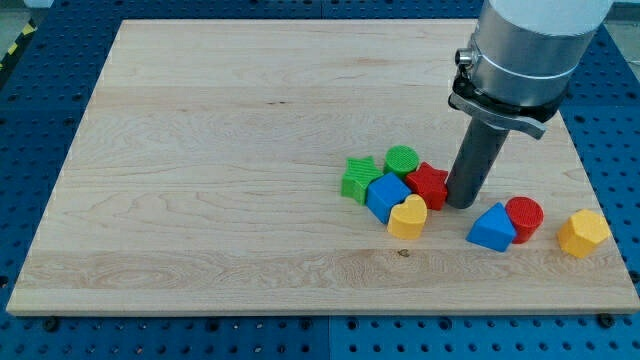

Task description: Nudge the blue triangle

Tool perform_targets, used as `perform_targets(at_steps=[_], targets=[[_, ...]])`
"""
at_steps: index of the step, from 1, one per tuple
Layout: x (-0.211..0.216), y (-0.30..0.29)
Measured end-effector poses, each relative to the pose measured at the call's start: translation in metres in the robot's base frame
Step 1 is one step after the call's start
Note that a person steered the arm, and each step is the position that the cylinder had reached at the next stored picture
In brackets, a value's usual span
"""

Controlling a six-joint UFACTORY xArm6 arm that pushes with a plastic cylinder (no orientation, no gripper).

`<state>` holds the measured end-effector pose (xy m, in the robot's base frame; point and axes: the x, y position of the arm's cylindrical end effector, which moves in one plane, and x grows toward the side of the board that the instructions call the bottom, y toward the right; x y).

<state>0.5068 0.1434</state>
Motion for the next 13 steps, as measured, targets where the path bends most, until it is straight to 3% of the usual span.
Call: perform_targets(at_steps=[2, 3, 4, 5, 6, 7, 10, 13], targets=[[-0.016, 0.052], [-0.009, 0.111], [0.012, 0.164], [0.059, 0.185], [0.099, 0.169], [0.109, 0.116], [0.081, 0.046], [0.079, 0.069]])
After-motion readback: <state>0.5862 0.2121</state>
